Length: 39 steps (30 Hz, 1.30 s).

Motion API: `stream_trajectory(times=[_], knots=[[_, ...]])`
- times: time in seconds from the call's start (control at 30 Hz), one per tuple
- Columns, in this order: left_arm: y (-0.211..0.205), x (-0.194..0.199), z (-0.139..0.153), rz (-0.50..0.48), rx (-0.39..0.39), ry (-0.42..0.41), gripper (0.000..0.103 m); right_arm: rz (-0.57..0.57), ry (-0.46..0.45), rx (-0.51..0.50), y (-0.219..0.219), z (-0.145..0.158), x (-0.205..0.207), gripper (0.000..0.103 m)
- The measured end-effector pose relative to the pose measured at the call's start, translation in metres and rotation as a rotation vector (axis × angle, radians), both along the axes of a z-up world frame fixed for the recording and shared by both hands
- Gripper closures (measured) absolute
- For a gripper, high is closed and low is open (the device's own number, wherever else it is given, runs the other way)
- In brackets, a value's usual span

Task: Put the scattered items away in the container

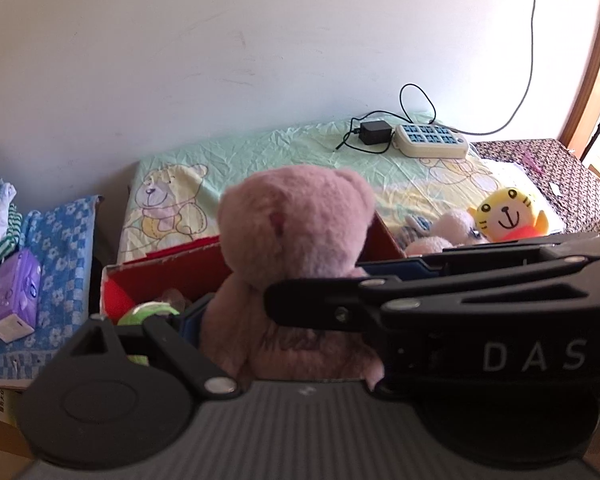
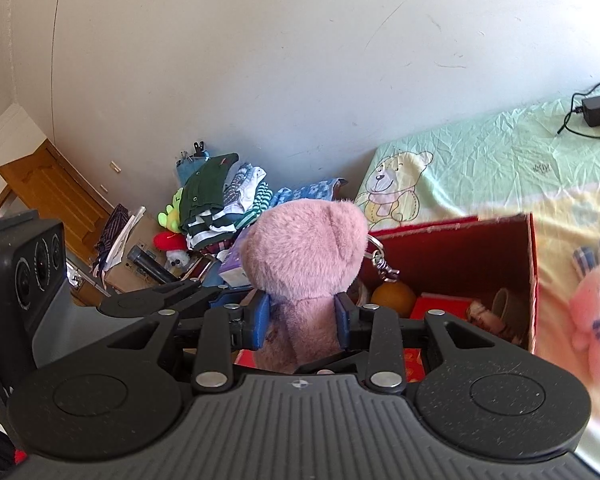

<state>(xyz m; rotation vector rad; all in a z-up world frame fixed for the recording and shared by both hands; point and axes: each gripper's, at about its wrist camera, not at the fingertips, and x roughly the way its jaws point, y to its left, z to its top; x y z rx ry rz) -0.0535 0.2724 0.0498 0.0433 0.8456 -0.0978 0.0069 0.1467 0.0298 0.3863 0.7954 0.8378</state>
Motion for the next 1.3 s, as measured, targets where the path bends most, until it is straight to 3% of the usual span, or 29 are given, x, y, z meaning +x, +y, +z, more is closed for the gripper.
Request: stream_trajectory(times=[0.47,0.87,1.3], knots=[[0.0,0.033,-0.046,0.027,-0.027,0.075,0.014,-0.004,0.054,-0.043,-0.003,-0.04,0.028,0.067],[0.011,0.053,-0.066,0.055,-0.02,0.1,0.014,-0.003,0.034,-0.099,0.013,-0.054,0.046,0.067],[0.024,0.059,-0.088,0.077,-0.028,0.17,0.014,0.015,0.11,-0.119,0.027,-0.073,0.057,0.067]])
